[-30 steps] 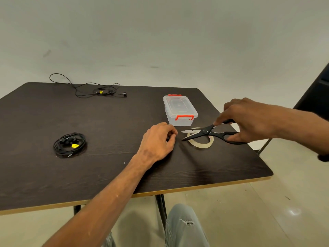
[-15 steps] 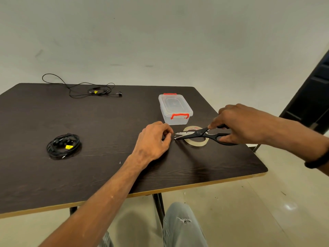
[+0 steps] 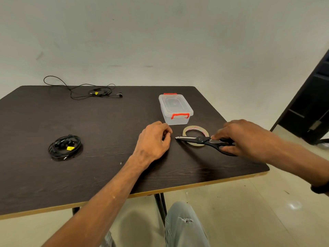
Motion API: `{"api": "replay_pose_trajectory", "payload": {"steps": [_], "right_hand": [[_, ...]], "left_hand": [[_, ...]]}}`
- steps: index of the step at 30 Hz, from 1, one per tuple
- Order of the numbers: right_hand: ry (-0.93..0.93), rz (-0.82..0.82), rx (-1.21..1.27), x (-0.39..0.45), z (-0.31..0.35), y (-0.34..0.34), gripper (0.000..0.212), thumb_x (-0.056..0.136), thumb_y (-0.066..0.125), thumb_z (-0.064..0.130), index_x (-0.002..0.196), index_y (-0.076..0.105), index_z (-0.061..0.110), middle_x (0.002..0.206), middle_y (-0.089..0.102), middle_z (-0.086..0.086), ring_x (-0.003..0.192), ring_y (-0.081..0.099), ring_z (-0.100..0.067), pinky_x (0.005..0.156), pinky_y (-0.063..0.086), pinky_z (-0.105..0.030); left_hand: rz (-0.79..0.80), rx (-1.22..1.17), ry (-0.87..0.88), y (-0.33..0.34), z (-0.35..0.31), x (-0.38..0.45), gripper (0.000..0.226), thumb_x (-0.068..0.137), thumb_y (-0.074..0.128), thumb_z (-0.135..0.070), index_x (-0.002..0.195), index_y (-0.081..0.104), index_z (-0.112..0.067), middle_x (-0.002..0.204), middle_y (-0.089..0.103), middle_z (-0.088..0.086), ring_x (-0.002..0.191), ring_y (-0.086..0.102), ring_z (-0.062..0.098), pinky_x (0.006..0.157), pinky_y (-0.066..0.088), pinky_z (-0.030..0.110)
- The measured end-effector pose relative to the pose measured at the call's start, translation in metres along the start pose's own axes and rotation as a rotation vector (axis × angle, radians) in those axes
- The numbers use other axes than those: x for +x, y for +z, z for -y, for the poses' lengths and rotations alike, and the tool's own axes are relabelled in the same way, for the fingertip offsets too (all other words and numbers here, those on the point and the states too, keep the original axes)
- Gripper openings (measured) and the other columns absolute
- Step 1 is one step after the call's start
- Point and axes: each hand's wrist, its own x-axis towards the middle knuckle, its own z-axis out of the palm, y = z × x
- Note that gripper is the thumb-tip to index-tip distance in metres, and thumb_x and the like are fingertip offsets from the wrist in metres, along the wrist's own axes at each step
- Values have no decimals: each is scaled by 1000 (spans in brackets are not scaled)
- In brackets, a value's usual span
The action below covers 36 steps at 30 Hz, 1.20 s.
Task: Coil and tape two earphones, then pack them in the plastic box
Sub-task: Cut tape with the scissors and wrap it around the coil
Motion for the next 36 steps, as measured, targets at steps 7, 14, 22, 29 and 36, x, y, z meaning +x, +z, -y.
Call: {"api": "replay_pose_trajectory", "payload": {"steps": [7,14,22,29,36], "right_hand": [[-8,5,18,-13,-4,23,44,96,71,39,140,64,38,98,55,13,92,55,-12,82,51,-34],[-39,81,70,-24,5,35,44,101,63,42,144,59,34,121,62,10,111,56,-10,93,50,-29],[-2,-19,86,-30,30,47,32,106,53,41,135,65,34,125,62,13,115,58,-7,83,41,-16],[87,-82,204,-24,37,53,31,98,65,46,126,71,35,111,63,22,92,56,2,77,48,-16],[251,-183,1183,10,76,30,33,81,88,26,113,79,31,101,81,11,96,76,-2,84,61,-24]], "left_hand": [[-121,-138,-166,-1,5,4,14,98,66,-20,108,76,-21,97,71,-8,78,62,4,77,55,21],[-106,-163,-175,-1,5,4,16,98,66,-22,112,74,-22,100,71,-10,84,64,3,79,54,19],[-113,-186,-196,-1,4,4,16,98,67,-21,113,74,-21,101,71,-8,85,65,5,81,57,20],[-143,-454,-256,-12,-2,-1,13,96,71,-28,107,78,-26,97,75,-14,87,68,3,75,54,13],[0,-975,-372,-48,-27,-49,24,90,76,-38,110,78,-24,95,77,1,77,66,12,73,56,26]]}}
